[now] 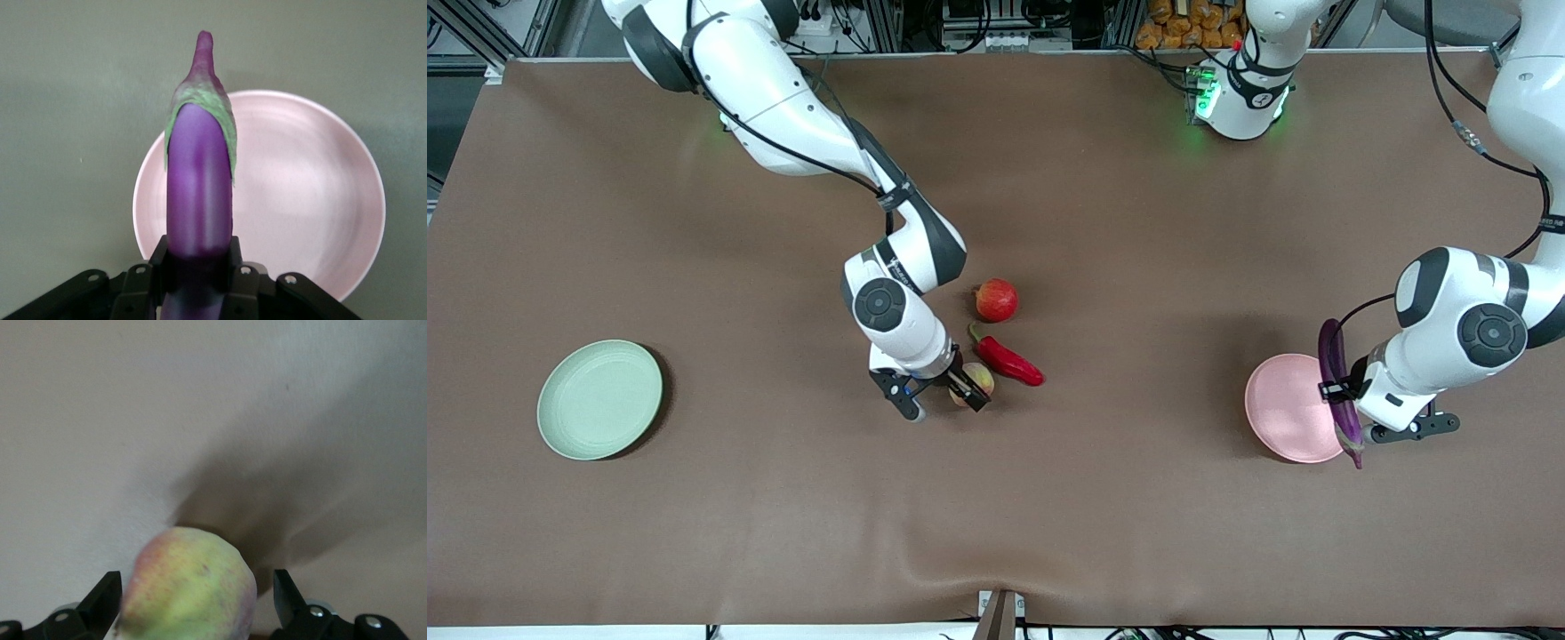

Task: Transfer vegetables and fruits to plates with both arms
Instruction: 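Carry the eggplant to the pink plate while the right gripper lifts the peach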

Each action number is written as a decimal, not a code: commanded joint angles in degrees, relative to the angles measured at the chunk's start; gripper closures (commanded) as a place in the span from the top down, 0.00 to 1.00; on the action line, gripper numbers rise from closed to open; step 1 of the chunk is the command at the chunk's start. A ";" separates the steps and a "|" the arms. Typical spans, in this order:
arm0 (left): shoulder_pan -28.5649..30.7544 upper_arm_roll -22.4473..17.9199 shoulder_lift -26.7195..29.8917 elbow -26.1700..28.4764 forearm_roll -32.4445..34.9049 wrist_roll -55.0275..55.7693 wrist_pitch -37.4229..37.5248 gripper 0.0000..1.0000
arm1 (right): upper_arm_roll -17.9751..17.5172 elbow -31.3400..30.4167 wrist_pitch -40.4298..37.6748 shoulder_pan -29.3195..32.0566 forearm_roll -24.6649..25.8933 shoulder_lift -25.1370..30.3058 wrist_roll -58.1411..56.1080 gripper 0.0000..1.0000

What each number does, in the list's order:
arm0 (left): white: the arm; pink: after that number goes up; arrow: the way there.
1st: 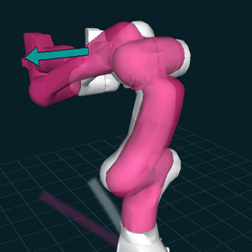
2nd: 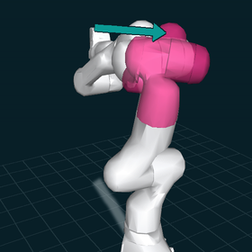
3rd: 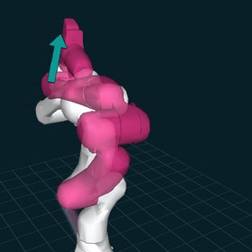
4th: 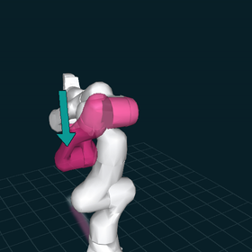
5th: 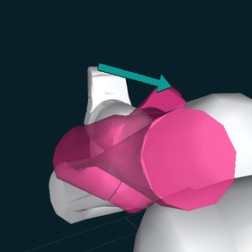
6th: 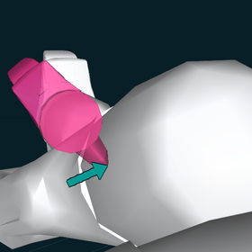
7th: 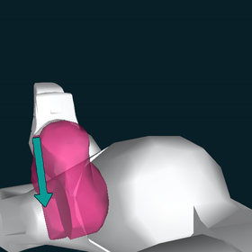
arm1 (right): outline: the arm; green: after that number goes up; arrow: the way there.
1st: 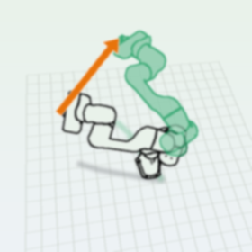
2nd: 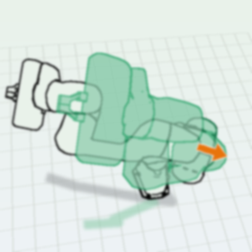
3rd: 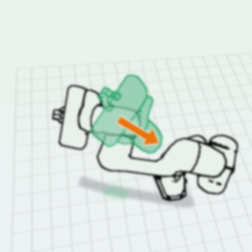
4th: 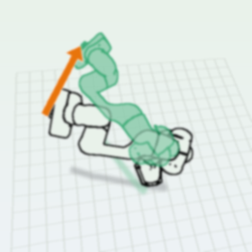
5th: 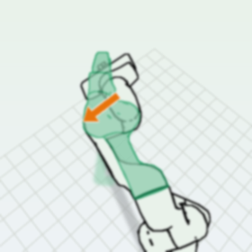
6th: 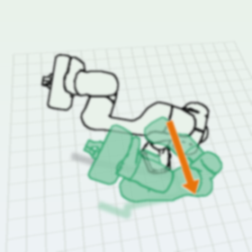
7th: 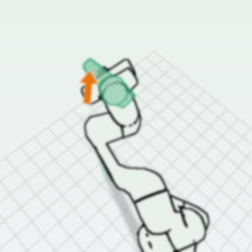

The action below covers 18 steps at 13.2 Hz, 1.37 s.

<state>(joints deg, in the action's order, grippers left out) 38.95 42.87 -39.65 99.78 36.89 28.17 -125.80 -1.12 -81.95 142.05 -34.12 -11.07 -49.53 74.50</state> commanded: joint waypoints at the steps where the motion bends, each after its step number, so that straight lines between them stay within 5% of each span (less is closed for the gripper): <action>1: -0.72 0.02 -2.18 -2.31 2.57 0.31 -0.32 0.00 | 0.77 2.23 -0.37 -0.86 2.27 -1.71 2.31 0.63; 2: -0.72 -0.51 -2.36 -2.04 3.88 0.40 -0.59 0.00 | 0.77 2.84 -0.89 -0.60 2.80 -1.62 2.05 0.22; 3: -0.72 -1.03 -2.36 -2.13 4.33 0.31 -0.68 0.00 | 0.77 3.63 -1.59 0.18 2.98 -1.44 1.79 0.04; 7: -0.72 -1.39 -3.94 -2.22 4.68 -0.13 -2.96 0.00 | -0.37 11.09 -21.04 7.56 2.20 0.66 -4.76 0.00; 11: -0.72 -1.39 -4.99 -1.87 4.68 0.22 -4.45 0.00 | 0.15 11.21 -42.60 20.98 2.46 8.74 -35.21 0.00; 12: -0.72 -1.39 -5.43 -1.87 4.68 0.31 -4.98 0.08 | 0.16 10.15 -45.51 24.94 2.63 9.97 -43.48 0.00; 15: -0.54 -2.09 -6.40 -1.95 4.68 0.57 -5.16 0.89 | 0.42 1.56 -45.90 33.83 3.68 15.68 -64.25 0.00; 16: -0.54 -2.09 -6.23 -1.87 4.59 0.84 -5.16 1.00 | 0.51 -0.73 -44.68 36.99 5.34 16.48 -70.75 0.00; 18: -0.54 -1.83 -5.62 -1.78 3.80 3.72 -4.72 1.00 | 0.51 -3.73 -41.43 42.87 7.55 16.66 -83.58 0.00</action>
<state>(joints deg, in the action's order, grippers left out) 38.64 40.82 -45.53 98.62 40.12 29.10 -130.60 0.76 -79.39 97.19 4.09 -5.60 -35.98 0.38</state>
